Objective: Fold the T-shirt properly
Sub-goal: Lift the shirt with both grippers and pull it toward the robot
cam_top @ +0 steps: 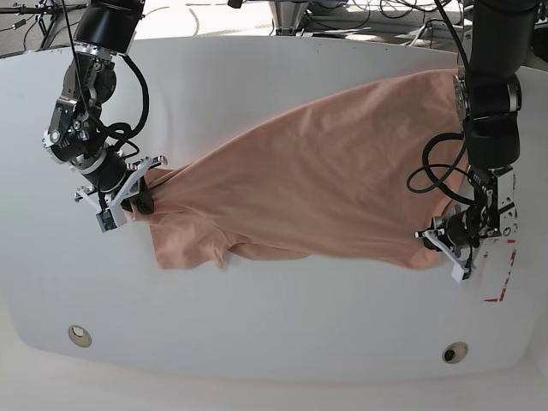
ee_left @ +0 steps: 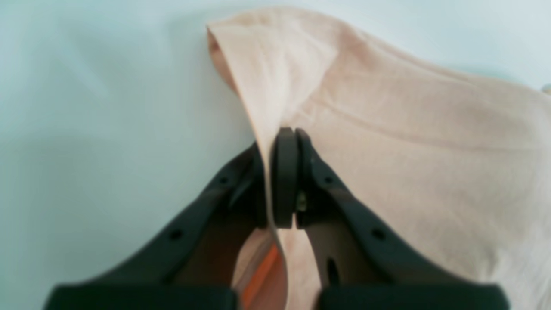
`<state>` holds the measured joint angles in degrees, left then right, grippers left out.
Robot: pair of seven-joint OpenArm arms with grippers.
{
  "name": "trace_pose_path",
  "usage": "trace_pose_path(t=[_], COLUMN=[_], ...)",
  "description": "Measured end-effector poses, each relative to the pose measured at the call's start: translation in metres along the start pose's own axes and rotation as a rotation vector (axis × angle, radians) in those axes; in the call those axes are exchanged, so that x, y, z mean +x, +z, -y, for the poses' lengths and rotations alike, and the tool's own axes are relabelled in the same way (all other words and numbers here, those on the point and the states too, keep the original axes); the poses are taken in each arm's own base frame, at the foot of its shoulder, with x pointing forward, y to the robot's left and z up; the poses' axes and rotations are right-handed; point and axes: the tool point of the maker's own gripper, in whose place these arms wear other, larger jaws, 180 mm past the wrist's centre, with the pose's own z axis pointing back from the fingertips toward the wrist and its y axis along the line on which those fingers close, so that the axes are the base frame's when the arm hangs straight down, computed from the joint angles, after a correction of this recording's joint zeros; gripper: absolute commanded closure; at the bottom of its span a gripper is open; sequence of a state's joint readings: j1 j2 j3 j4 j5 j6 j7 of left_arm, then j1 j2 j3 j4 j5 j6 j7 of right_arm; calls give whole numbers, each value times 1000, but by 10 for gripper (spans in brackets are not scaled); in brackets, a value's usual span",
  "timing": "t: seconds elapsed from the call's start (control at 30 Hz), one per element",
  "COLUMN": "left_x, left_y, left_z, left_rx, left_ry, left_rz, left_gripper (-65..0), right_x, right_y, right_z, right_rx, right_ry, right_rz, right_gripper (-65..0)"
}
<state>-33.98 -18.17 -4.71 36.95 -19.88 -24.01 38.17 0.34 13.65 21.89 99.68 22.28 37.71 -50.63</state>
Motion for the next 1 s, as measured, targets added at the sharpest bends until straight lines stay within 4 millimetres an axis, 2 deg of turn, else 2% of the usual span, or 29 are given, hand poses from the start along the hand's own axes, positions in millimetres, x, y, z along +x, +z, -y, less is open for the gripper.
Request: trace_pose_path(t=[0.1, 0.2, 0.47, 0.63, 0.73, 1.0], left_x=[6, 21, 88, 118, 137, 203], left_y=[14, 32, 85, 120, 141, 211], left_z=[-9, -15, -4, 2, 9, 38], left_rx=[27, 52, 81, 117, 138, 163], left_ry=[-17, -50, -132, -178, -217, -308], left_rz=[8, 38, 193, 255, 305, 547], left_gripper=[0, 0, 0, 0, 0, 0], right_x=[4, 12, 49, 81, 108, 166], right_y=[-1, -1, -3, 2, 5, 12], right_z=[0, 2, 15, 30, 37, 73], right_rx=[0, -4, -30, -63, -77, -121], right_ry=[4, 11, 44, 89, 109, 162], right_rz=[6, 17, 51, 75, 125, 161], right_gripper=[0, 0, 0, 0, 0, 0])
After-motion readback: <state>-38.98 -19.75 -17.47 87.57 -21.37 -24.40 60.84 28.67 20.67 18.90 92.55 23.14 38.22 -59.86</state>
